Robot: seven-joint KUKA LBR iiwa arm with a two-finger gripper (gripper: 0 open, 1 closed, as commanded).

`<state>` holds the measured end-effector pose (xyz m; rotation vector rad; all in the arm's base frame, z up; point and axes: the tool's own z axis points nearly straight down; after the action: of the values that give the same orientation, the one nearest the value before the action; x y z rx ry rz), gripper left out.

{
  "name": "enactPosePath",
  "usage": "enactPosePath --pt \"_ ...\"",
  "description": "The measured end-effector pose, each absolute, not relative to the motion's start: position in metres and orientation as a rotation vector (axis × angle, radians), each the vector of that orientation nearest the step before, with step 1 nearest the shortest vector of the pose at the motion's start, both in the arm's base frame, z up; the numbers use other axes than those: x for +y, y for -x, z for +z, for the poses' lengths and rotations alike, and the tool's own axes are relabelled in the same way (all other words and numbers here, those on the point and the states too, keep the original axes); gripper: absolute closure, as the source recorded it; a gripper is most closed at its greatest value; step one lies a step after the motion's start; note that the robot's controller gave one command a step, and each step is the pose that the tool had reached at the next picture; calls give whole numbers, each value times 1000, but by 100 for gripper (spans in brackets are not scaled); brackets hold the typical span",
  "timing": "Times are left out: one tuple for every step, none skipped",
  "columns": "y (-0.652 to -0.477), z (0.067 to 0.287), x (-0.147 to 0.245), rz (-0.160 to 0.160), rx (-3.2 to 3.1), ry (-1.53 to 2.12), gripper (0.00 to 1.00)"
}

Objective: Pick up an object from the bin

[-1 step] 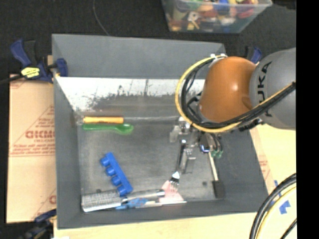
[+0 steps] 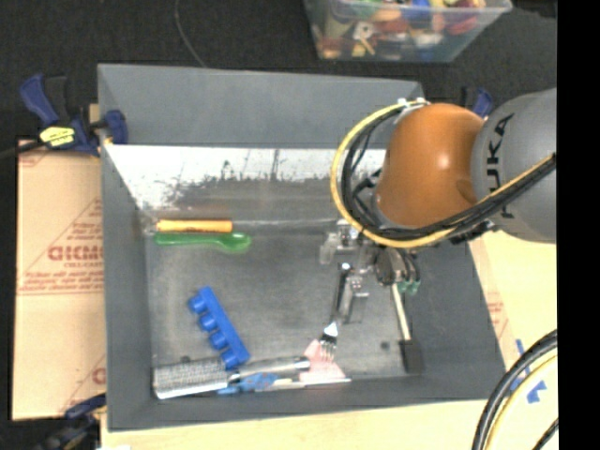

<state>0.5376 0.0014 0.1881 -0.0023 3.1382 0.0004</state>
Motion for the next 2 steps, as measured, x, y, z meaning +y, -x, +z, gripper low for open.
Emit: enactPosePath --pt "-580 89 -33 -5 3044 738 0" --pt "-587 150 -24 -4 3045 713 0"
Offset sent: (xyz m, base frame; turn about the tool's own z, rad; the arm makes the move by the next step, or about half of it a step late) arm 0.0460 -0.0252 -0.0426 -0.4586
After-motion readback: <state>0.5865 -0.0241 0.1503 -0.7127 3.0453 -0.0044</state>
